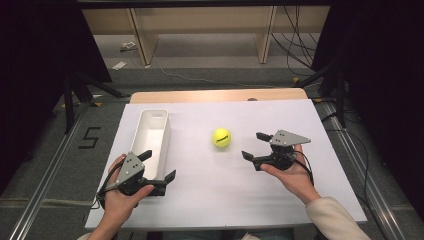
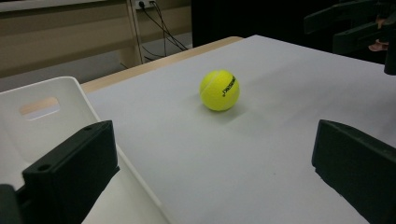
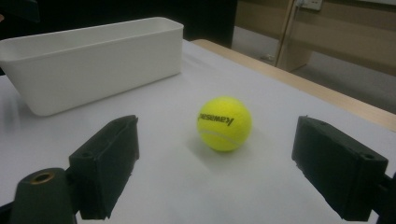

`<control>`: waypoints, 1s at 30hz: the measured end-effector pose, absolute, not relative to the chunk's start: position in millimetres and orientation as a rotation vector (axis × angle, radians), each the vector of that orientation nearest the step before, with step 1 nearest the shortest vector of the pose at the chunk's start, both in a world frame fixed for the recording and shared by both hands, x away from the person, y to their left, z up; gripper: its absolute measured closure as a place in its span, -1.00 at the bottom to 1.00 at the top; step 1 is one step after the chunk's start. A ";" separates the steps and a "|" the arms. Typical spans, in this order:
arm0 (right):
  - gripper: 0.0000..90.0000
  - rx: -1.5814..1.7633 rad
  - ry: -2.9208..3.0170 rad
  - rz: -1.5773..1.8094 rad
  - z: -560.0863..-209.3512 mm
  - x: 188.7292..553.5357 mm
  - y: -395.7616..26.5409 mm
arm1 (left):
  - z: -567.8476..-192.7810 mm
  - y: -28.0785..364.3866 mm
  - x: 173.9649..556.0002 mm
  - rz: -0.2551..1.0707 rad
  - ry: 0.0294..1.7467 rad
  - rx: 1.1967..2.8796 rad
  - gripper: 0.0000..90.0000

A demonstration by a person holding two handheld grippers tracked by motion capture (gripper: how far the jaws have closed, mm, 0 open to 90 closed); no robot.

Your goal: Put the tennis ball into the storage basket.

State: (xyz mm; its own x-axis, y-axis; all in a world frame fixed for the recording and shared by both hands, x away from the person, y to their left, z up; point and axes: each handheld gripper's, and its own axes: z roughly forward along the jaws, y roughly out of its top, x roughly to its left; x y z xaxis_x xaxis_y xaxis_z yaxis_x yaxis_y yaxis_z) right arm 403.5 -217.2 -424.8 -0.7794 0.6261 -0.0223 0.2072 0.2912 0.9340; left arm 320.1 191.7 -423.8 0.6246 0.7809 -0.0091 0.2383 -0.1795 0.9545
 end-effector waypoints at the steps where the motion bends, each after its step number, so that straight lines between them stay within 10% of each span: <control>1: -0.66 0.747 2.179 1.494 -425.1 405.0 -216.0 | -423.9 191.5 319.9 0.603 0.839 1.725 -1.00; 30: -0.66 0.787 2.206 1.454 -436.2 441.2 -186.3 | -423.3 192.4 320.0 0.605 0.839 1.720 -1.00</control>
